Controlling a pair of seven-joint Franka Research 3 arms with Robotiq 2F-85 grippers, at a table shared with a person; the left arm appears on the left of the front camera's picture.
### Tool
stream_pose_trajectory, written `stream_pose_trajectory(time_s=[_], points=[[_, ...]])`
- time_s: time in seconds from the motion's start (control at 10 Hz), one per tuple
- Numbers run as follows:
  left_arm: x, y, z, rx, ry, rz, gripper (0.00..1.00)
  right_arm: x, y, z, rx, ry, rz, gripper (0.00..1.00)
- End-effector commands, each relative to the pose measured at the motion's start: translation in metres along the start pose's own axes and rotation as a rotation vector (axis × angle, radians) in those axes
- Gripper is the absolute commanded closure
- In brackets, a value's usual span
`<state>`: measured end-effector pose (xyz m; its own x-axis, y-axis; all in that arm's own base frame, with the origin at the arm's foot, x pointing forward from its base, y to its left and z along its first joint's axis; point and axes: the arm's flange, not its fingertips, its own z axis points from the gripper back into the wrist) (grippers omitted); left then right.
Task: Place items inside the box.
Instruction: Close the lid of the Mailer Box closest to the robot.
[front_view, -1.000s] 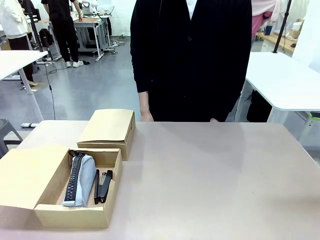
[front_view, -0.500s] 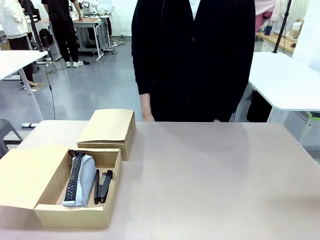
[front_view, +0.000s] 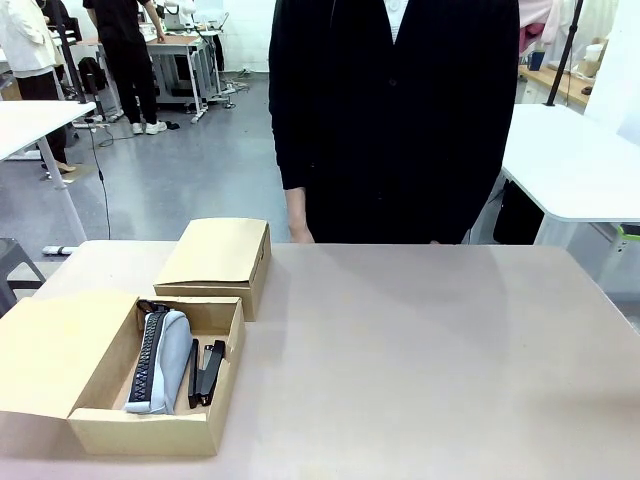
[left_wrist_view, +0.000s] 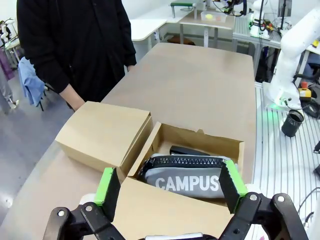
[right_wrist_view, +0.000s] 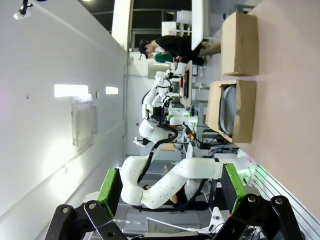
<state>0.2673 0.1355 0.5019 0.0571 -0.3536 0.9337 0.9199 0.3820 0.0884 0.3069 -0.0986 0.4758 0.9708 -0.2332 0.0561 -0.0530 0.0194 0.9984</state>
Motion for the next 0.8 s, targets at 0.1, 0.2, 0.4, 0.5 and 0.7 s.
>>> stream_pose_trajectory(time_s=[0.1, 0.2, 0.4, 0.5, 0.7], points=[[-0.017, 0.012, -0.011, -0.084, 0.146, -0.155, 0.0, -0.002, 0.001, 0.002, -0.008, 0.011, 0.019, 0.0], [-0.035, 0.025, -0.01, -0.205, 0.253, -0.219, 0.0, -0.002, 0.001, 0.002, -0.008, 0.011, 0.019, 0.0], [-0.07, 0.054, -0.002, -0.188, 0.352, -0.216, 0.0, -0.002, 0.001, 0.002, -0.008, 0.011, 0.019, 0.0], [-0.087, 0.072, 0.007, -0.183, 0.346, -0.174, 0.0, -0.002, 0.001, 0.002, -0.008, 0.011, 0.019, 0.0], [-0.121, 0.098, 0.023, -0.121, 0.336, -0.061, 0.0, -0.002, 0.001, 0.002, -0.008, 0.011, 0.019, 0.0]])
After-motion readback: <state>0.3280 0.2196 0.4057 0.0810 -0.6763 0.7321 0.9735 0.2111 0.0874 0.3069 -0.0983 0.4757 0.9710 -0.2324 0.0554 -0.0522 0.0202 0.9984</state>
